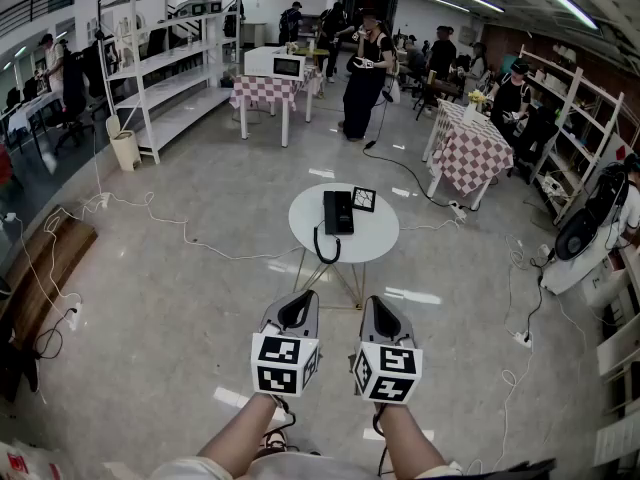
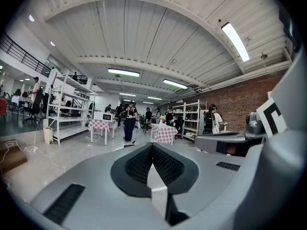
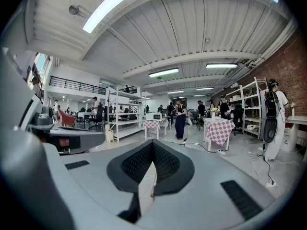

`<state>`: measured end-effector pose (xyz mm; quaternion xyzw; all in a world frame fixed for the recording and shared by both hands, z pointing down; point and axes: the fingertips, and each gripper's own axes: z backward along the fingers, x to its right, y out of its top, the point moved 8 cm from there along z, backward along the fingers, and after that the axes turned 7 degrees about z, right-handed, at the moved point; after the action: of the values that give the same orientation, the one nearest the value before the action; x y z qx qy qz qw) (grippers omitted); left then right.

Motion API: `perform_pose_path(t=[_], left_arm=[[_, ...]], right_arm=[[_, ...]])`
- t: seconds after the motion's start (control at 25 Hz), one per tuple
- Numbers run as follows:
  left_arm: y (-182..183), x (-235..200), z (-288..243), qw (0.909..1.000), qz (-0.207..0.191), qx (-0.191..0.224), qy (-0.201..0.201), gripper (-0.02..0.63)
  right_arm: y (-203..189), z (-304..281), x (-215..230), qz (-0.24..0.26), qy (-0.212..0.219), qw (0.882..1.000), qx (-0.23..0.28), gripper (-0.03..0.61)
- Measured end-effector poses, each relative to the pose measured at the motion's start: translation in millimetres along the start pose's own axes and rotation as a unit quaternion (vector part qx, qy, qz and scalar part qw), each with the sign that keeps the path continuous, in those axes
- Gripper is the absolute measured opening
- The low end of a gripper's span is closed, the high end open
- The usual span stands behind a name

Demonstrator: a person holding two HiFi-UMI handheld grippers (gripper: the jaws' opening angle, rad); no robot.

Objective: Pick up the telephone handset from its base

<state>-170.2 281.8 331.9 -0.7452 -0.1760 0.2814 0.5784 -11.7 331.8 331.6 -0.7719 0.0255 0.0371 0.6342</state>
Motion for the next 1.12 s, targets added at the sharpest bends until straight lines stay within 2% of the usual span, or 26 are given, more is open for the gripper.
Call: perform_pose_path(t=[0.32,0.48,0.76,0.96,1.12], left_arm=[[0.5,13.6,1.5,0.9998,-0.006,0.003,0.016,0.016],[1.1,18.2,-2.6,0.9998,-0.009,0.001,0.019,0.016],[-5.9,34.4,-14.6,0.9998,-0.008,0.002,0.018,0.017],[-15.1,47.0,-27.2,0.9997,-0.012,-0.013,0.016,0.017],[-10.4,51.0,-41.5,0.9996,-0.017,-0.013,0.017,0.017]], right_arm=[[6.1,8.3,10.4,0.004,0.014,1.000,0.012,0.021],[5.9,13.0,22.3,-0.031,0.018,0.999,0.024,0.021],[-8.8,16.1,51.0,-0.033,0.007,0.999,0.004,0.021],[-19.9,17.2,73.2,-0.040,-0.003,0.999,-0.010,0.023],[-17.0,11.4,86.2,-0.038,-0.008,0.999,-0.008,0.021]])
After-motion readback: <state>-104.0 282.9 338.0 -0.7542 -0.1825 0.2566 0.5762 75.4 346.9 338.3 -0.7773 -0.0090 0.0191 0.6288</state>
